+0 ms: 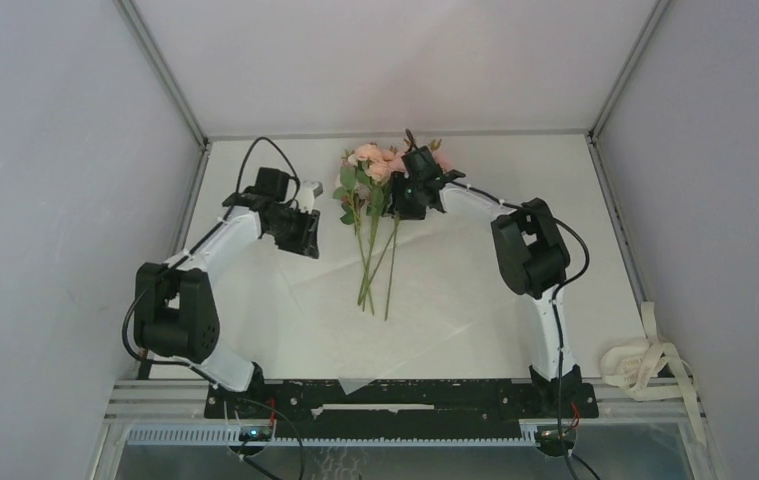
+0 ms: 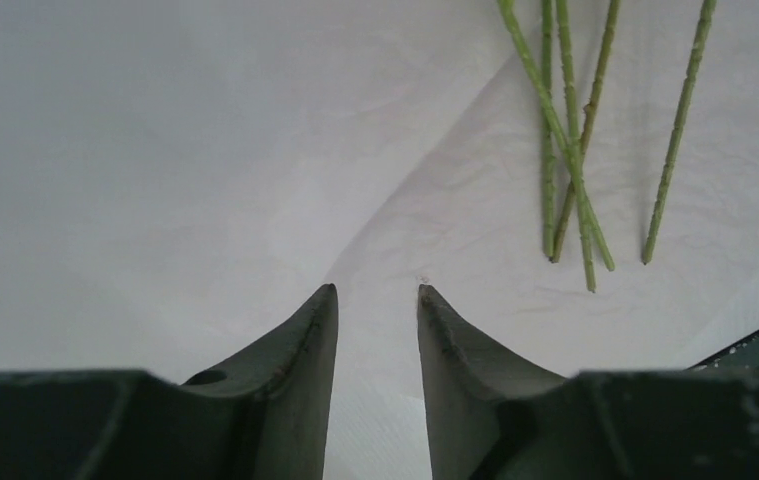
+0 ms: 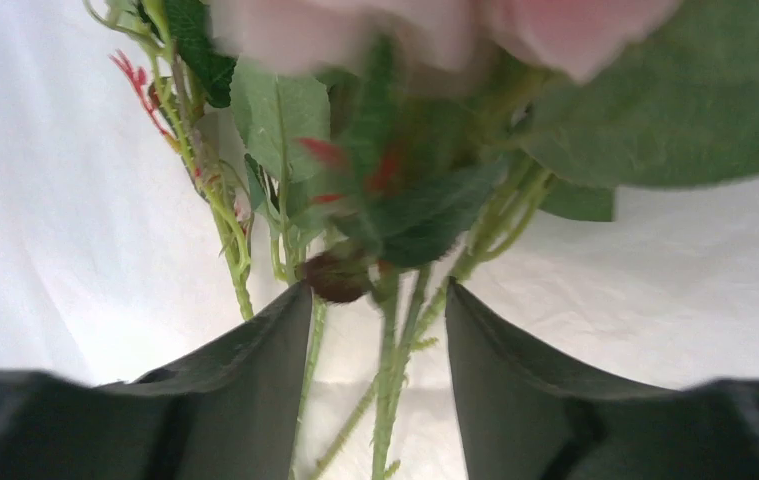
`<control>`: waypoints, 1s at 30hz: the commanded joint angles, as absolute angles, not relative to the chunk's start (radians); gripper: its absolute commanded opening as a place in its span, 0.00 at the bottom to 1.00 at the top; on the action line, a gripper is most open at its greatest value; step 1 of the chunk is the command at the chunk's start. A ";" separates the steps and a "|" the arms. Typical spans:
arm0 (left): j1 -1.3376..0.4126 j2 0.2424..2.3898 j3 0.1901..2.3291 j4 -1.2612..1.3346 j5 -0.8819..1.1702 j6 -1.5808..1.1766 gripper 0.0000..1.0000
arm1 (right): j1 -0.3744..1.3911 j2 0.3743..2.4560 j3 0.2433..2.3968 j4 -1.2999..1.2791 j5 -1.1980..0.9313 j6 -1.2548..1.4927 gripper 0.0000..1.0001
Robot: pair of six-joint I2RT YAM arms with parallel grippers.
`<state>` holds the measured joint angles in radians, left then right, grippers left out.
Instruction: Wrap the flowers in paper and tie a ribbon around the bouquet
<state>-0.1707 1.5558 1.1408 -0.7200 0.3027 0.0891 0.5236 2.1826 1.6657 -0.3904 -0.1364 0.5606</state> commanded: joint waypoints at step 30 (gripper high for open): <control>-0.464 2.090 1.500 -0.632 0.630 -0.002 0.21 | 0.512 2.001 1.209 0.084 -0.347 0.798 0.22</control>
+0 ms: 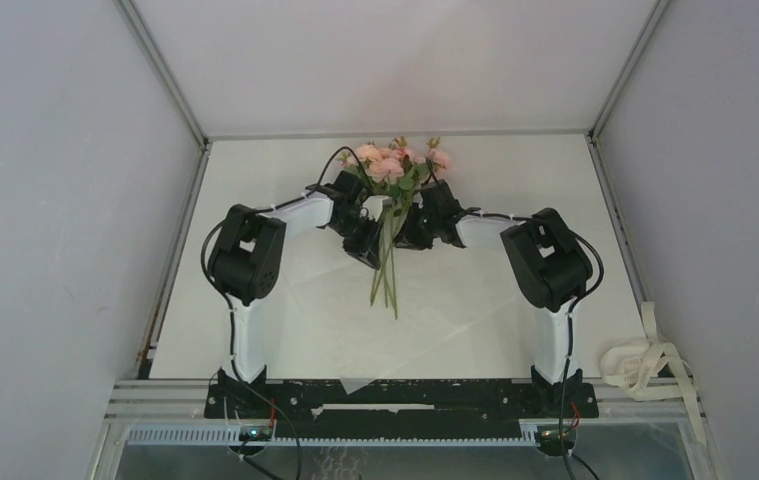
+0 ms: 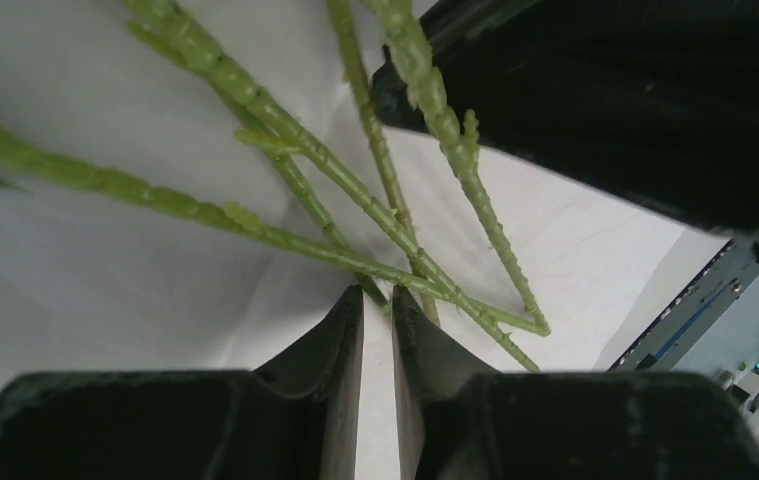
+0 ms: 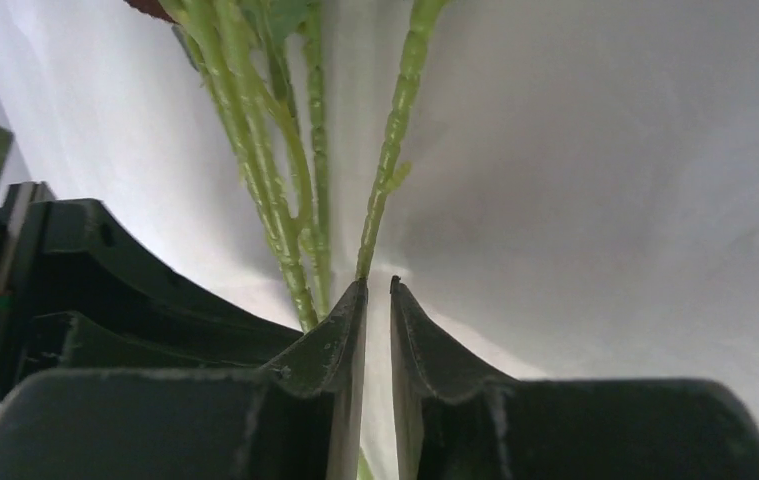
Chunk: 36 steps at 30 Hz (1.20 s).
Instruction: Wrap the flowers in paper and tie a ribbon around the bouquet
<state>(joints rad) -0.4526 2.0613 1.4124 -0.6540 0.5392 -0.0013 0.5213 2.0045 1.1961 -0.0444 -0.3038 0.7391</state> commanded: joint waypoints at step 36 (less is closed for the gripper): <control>-0.233 1.162 0.955 -1.001 0.528 0.559 0.79 | 1.217 1.577 0.758 -0.035 -0.260 -0.470 0.65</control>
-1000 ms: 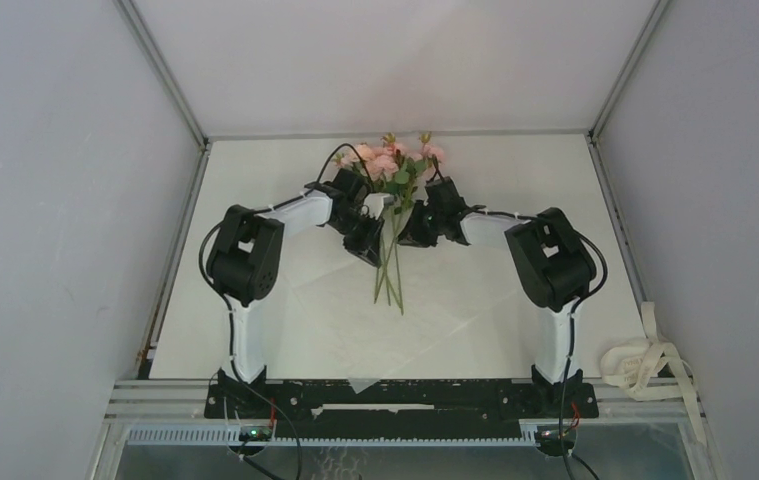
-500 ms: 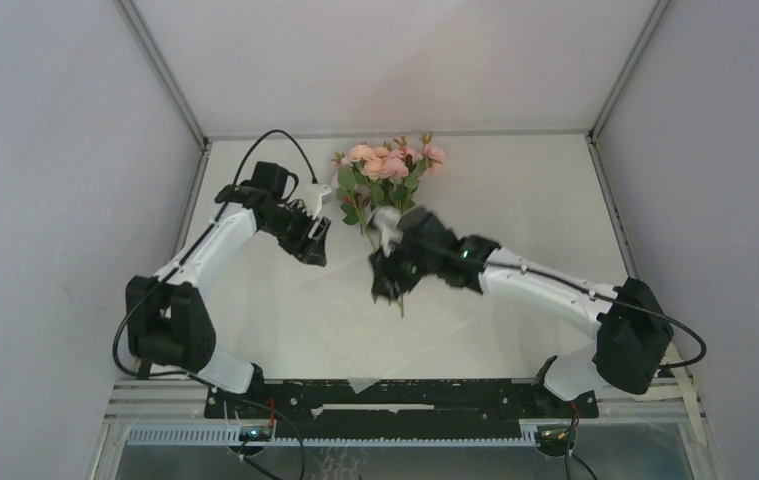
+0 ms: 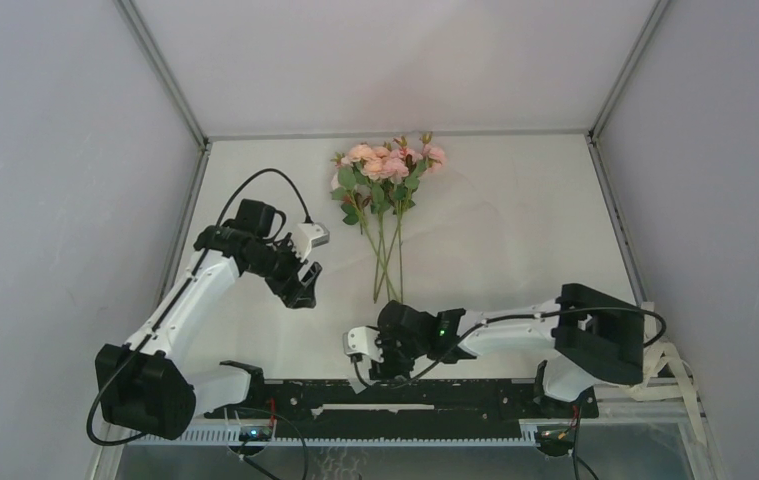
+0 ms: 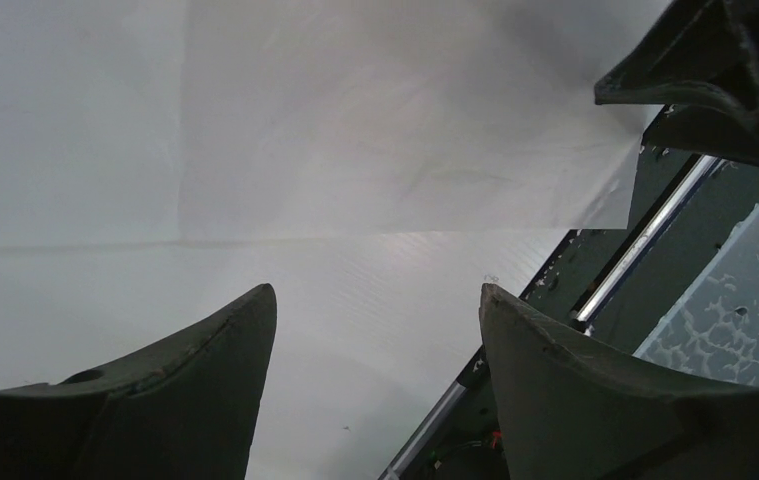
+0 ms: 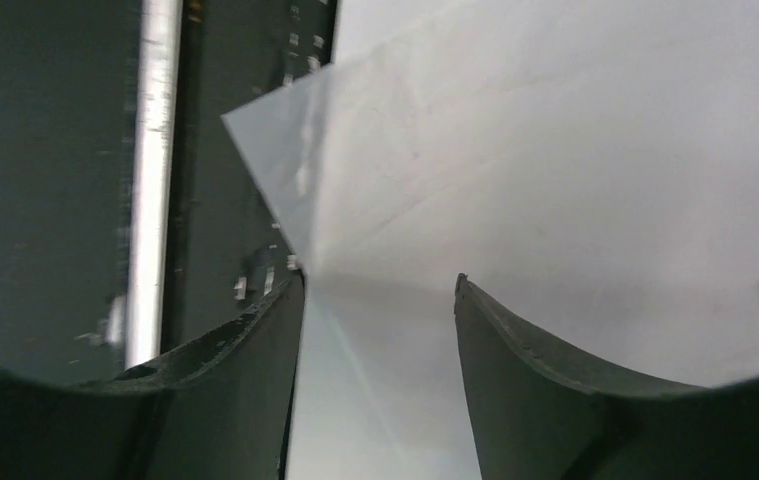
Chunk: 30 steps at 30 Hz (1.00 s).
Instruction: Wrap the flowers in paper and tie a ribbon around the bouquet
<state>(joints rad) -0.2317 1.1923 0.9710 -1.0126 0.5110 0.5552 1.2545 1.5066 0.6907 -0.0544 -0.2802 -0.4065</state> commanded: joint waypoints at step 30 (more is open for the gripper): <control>-0.784 1.061 0.719 -0.761 0.397 0.694 0.89 | 0.939 1.705 0.787 0.066 -0.718 0.037 0.02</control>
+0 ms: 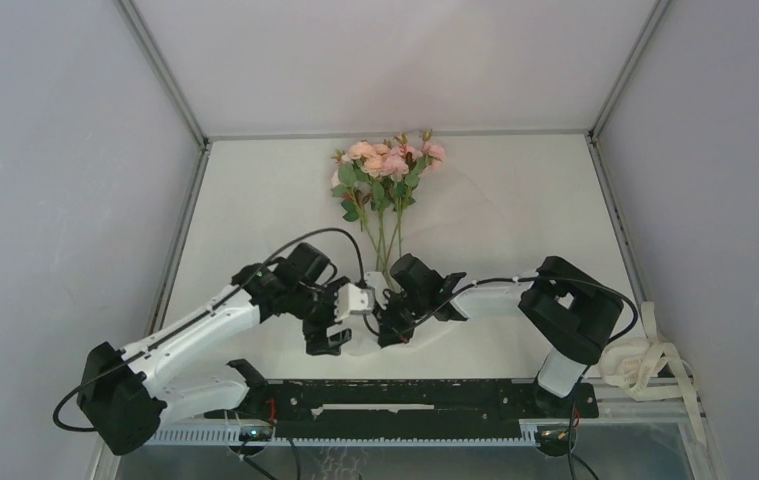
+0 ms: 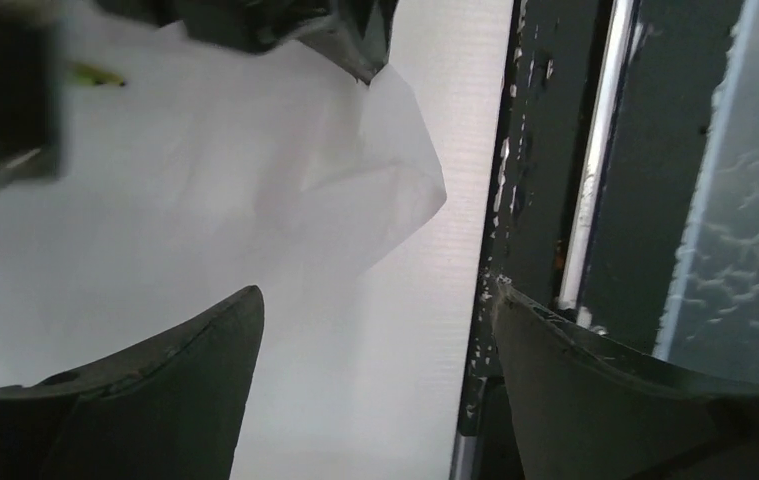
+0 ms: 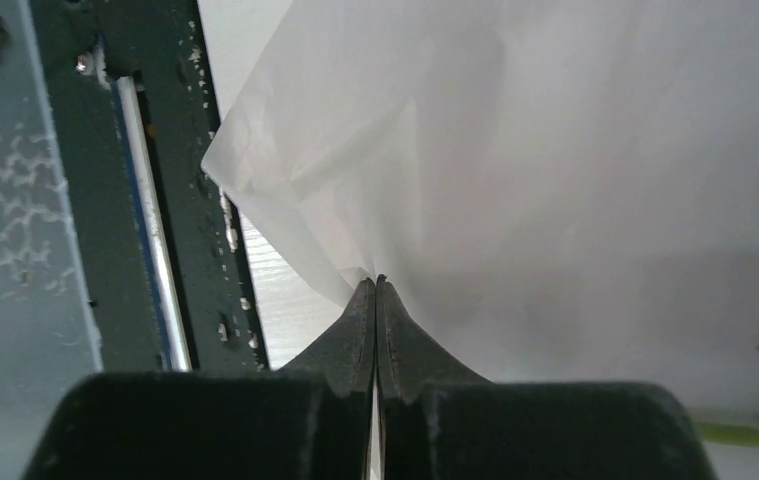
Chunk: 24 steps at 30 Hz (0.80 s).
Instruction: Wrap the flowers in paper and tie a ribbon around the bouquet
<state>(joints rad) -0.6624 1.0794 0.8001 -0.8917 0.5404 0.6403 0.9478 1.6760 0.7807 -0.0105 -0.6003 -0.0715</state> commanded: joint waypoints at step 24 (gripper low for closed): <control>-0.861 1.069 0.548 -0.457 0.318 0.765 0.37 | 0.814 1.689 0.773 0.106 -0.894 0.186 0.01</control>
